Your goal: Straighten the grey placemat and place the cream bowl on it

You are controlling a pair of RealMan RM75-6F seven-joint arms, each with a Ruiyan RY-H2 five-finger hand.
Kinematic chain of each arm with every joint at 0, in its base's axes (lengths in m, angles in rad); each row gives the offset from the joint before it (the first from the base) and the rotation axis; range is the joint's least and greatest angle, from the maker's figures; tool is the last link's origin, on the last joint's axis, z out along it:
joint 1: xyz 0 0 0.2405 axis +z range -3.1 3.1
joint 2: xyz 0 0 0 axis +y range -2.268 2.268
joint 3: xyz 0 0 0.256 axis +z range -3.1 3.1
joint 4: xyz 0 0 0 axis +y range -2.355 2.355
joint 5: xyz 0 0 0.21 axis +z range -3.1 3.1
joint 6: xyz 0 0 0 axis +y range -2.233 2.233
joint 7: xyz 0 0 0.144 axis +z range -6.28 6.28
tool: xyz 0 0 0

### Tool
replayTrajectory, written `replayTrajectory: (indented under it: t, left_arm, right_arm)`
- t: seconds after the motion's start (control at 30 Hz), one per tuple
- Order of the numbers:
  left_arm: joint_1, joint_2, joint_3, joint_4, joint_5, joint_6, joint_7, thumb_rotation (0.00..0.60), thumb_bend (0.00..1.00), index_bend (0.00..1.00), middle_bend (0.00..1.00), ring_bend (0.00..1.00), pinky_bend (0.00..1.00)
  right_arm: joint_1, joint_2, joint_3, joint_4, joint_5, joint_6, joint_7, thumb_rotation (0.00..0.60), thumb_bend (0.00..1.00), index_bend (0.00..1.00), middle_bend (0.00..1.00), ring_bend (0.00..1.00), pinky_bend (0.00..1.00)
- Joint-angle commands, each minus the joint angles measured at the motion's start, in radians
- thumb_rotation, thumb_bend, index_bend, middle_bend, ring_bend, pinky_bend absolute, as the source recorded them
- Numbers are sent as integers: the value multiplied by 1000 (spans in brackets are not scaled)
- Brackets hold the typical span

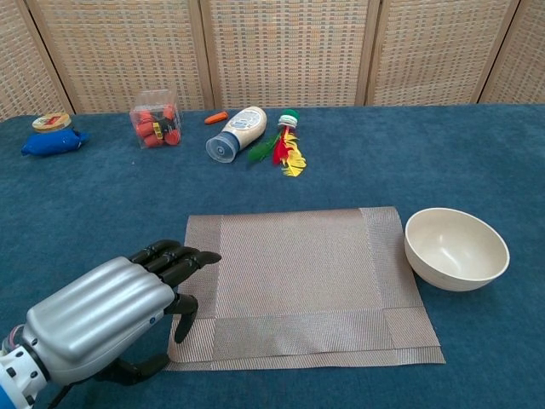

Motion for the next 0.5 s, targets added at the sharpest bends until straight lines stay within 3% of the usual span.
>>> replayTrajectory:
  t: [0.03, 0.5]
  left_arm:
    - [-2, -2, 0, 3, -5, -1, 5, 600, 335, 532, 0, 0, 0]
    - [-19, -30, -5, 27, -11, 1, 0, 600, 406, 555, 0, 0, 0]
  right_arm:
    - [0, 0, 0, 0, 0, 0, 1, 600, 156, 94, 0, 0, 0]
    - [1, 4, -2, -2, -4, -1, 15, 600, 157, 94, 0, 0, 0]
